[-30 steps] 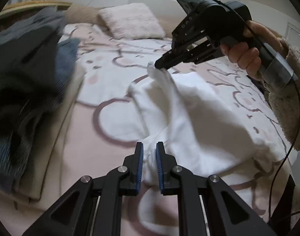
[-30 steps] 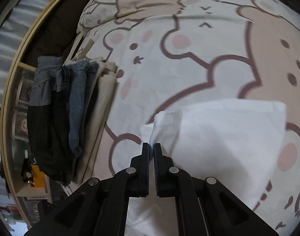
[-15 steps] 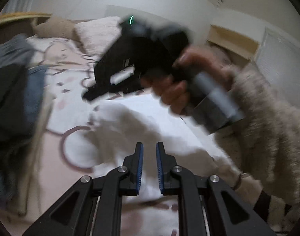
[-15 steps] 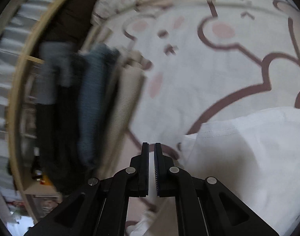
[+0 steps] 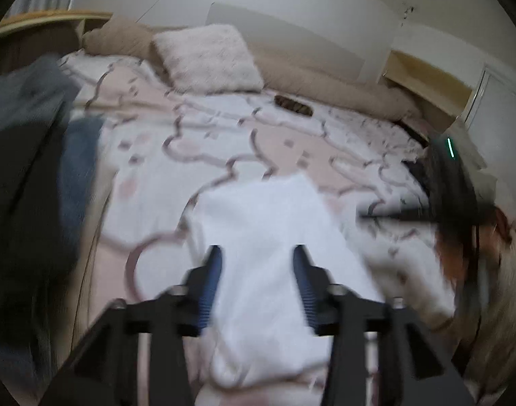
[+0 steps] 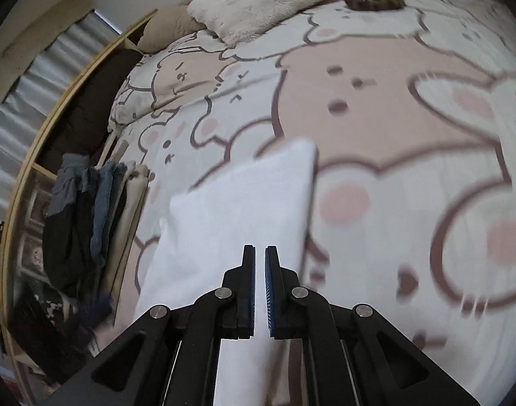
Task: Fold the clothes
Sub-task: 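Open both tools and smooth the folded T-shirt on the duvet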
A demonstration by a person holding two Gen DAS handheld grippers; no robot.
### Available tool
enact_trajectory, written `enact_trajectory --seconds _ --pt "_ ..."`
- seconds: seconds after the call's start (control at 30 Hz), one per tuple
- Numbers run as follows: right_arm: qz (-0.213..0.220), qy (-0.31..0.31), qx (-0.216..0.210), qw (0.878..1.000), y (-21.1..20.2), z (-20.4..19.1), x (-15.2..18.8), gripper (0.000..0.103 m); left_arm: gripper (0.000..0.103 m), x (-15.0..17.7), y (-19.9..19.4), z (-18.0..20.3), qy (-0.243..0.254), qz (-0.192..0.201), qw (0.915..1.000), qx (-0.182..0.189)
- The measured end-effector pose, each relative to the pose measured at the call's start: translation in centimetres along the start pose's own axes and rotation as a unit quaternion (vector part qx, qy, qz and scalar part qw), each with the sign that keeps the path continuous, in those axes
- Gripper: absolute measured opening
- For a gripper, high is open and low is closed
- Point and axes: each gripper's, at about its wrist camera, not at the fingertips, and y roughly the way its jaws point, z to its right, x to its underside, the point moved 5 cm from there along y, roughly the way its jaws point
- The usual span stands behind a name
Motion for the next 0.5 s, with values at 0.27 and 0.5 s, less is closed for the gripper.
enact_trajectory --seconds 0.27,0.5 --pt "-0.003 -0.121 0.004 0.993 1.8 -4.3 9.0 0.006 0.045 -2.1 11.3 -1.2 0.000 -0.090 0.9956 -0.025" --pt "0.048 -0.157 0.016 0.986 2.2 -2.7 11.9 0.006 0.046 -0.8 12.3 -5.9 -0.073 -0.080 0.9941 -0.012"
